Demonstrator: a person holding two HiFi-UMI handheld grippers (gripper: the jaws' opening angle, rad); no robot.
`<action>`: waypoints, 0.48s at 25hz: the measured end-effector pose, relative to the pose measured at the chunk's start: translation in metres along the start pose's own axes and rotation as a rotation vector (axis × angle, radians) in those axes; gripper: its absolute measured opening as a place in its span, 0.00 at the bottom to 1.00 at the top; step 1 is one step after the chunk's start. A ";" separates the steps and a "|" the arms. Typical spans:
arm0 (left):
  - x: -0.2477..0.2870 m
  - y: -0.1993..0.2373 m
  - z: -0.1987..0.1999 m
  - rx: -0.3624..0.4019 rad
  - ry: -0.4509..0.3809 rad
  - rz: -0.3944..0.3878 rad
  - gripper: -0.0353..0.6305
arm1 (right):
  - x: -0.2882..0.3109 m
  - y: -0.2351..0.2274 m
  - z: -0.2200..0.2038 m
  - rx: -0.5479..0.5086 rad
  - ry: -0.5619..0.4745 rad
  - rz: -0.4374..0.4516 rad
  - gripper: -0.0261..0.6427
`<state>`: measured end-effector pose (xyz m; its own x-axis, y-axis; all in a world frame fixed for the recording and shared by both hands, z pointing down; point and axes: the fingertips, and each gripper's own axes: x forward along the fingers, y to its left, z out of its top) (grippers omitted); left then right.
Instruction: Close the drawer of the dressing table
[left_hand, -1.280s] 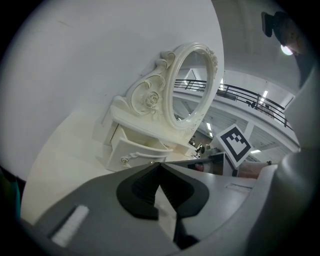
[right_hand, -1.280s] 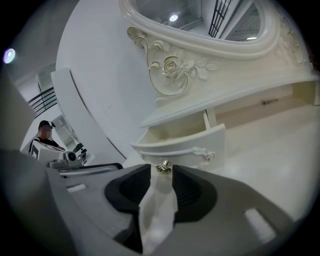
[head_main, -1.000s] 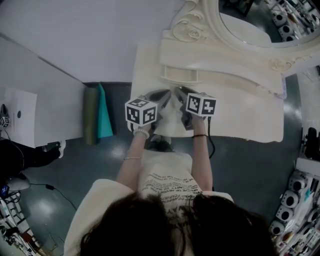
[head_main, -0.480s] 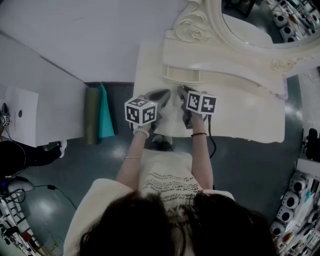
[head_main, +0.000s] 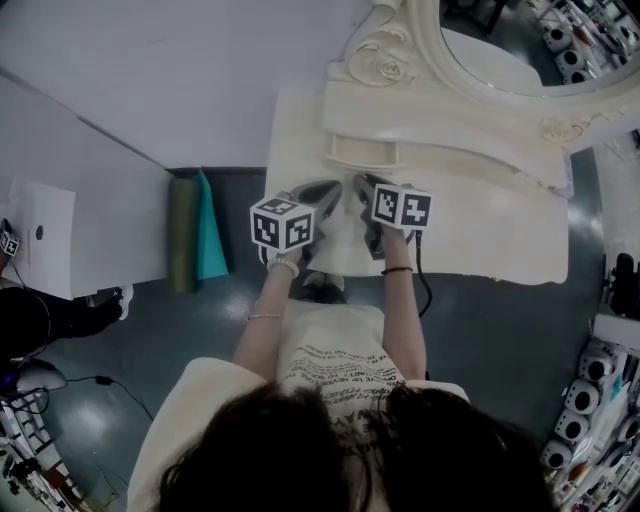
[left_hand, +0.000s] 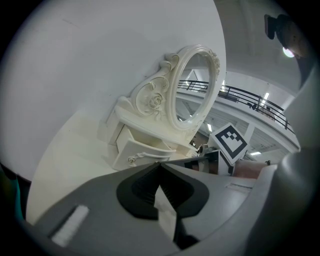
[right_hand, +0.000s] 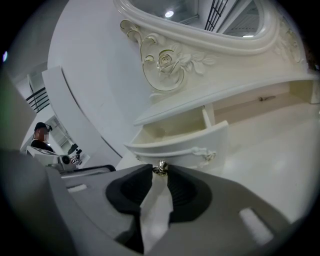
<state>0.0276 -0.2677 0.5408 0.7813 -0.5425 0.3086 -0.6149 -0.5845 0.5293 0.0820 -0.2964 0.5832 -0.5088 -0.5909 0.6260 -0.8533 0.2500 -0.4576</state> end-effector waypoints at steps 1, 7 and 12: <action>0.000 0.000 0.000 -0.001 -0.001 0.000 0.04 | 0.000 0.000 0.000 0.000 0.002 0.002 0.19; 0.002 0.001 0.002 -0.001 -0.001 -0.003 0.04 | 0.000 0.000 0.002 -0.007 0.009 0.006 0.19; 0.004 0.003 0.004 0.001 -0.003 -0.003 0.04 | 0.000 -0.002 0.005 -0.012 0.008 0.008 0.19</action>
<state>0.0288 -0.2741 0.5399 0.7826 -0.5430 0.3045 -0.6130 -0.5867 0.5291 0.0839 -0.3009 0.5810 -0.5165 -0.5828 0.6273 -0.8504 0.2636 -0.4553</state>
